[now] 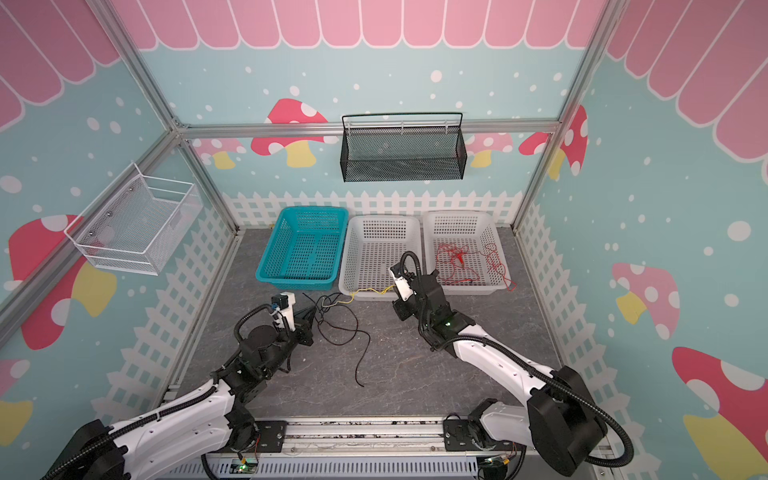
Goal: Untangle the cables
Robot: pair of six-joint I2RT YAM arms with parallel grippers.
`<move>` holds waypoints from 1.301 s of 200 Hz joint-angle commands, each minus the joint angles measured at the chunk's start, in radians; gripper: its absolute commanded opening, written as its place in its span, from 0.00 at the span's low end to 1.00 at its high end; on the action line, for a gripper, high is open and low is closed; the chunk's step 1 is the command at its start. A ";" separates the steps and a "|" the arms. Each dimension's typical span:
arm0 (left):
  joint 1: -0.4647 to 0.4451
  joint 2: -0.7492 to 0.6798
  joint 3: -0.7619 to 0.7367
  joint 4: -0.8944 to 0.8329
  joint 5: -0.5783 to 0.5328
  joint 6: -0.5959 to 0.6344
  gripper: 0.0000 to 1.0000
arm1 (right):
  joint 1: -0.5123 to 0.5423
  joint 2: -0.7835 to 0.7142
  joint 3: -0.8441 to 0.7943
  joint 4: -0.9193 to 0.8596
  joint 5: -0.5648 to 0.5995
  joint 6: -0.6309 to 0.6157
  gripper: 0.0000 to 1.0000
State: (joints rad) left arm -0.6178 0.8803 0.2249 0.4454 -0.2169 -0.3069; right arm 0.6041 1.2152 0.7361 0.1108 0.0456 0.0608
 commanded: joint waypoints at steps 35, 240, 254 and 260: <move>-0.005 -0.015 -0.017 -0.042 -0.049 -0.007 0.00 | 0.004 -0.117 -0.057 -0.049 0.060 -0.067 0.00; -0.005 -0.059 -0.046 -0.030 -0.025 0.010 0.63 | -0.001 0.095 0.203 -0.141 -0.245 0.070 0.00; -0.005 -0.064 -0.045 -0.032 -0.022 0.014 0.64 | -0.001 0.108 0.216 -0.156 -0.243 0.070 0.00; -0.004 -0.067 -0.045 -0.031 -0.016 0.017 0.64 | -0.001 0.112 0.219 -0.161 -0.232 0.072 0.00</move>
State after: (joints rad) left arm -0.6178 0.8307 0.1879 0.4023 -0.2501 -0.3054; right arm 0.6037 1.3087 0.9211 -0.0006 -0.1707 0.1173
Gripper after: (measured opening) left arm 0.638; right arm 0.044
